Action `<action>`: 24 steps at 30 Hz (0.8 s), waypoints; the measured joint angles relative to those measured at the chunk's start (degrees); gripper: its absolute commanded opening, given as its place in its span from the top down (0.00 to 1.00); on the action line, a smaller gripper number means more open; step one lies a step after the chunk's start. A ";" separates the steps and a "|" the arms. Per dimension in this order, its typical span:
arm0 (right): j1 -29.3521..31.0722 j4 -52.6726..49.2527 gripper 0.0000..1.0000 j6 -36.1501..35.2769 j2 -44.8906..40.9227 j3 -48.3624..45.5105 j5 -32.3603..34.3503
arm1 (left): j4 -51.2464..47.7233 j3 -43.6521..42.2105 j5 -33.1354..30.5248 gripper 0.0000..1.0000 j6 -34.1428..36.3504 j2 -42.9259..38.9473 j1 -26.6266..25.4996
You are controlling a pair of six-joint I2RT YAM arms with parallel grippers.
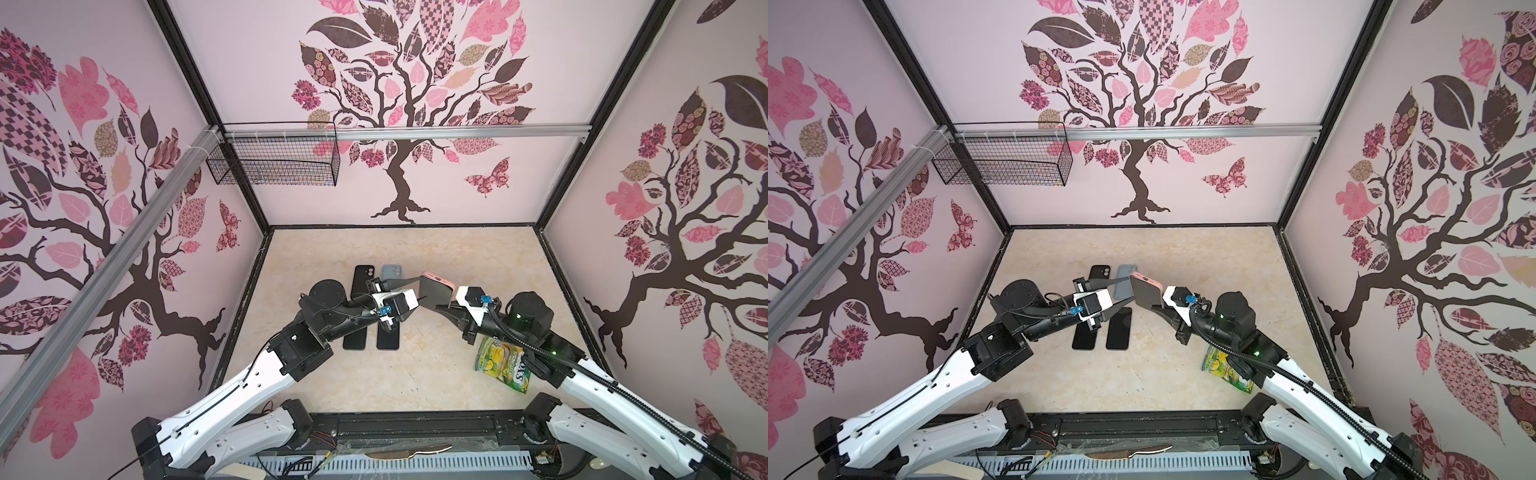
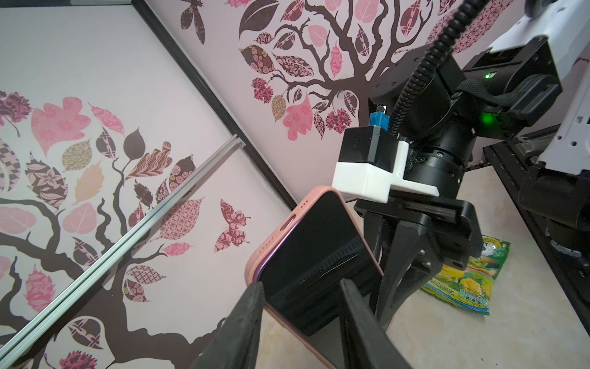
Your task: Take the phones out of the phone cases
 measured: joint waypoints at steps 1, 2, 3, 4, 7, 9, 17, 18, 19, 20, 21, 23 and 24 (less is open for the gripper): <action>0.00 0.00 1.00 0.00 0.00 0.00 -0.07 | 0.07 0.00 -0.33 0.58 0.04 0.00 0.00; 0.00 0.00 1.00 -0.02 0.00 0.00 -0.17 | 0.11 0.00 -0.44 0.58 0.04 0.00 0.00; 0.00 0.00 1.00 -0.02 0.00 0.00 -0.24 | 0.13 0.00 -0.46 0.58 0.04 0.00 0.00; 0.00 -0.02 1.00 -0.02 0.00 0.00 -0.28 | 0.13 0.00 -0.46 0.58 0.04 0.02 0.00; 0.00 -0.02 1.00 -0.02 0.00 0.00 -0.55 | 0.13 0.00 -0.39 0.59 0.02 0.17 0.00; 0.00 -0.02 1.00 -0.02 0.00 0.00 -0.79 | 0.13 0.00 -0.35 0.59 0.00 0.31 0.00; 0.00 -0.90 1.00 0.02 0.00 0.00 -1.18 | 0.46 0.00 -0.50 0.59 0.02 1.03 0.02; -0.02 -0.90 1.00 0.02 0.00 0.00 -1.16 | 0.57 0.00 -0.72 0.59 0.00 1.07 0.00; -0.02 -0.92 1.00 0.02 0.00 0.00 -1.16 | 0.70 0.00 -0.90 0.59 0.00 1.09 0.00; 0.00 -0.92 1.00 0.00 0.00 0.00 -1.22 | 0.83 0.00 -1.09 0.59 0.00 1.09 0.00; 0.00 -0.92 1.00 0.00 0.00 0.00 -1.31 | 0.98 0.02 -1.33 0.59 0.02 1.09 0.00; 0.00 -0.90 1.00 -0.02 -0.04 0.00 -1.31 | 1.05 0.00 -1.51 0.59 0.02 1.09 0.00; 0.00 -0.90 1.00 0.00 -0.04 0.00 -1.31 | 1.05 0.00 -1.60 0.59 0.00 1.09 0.00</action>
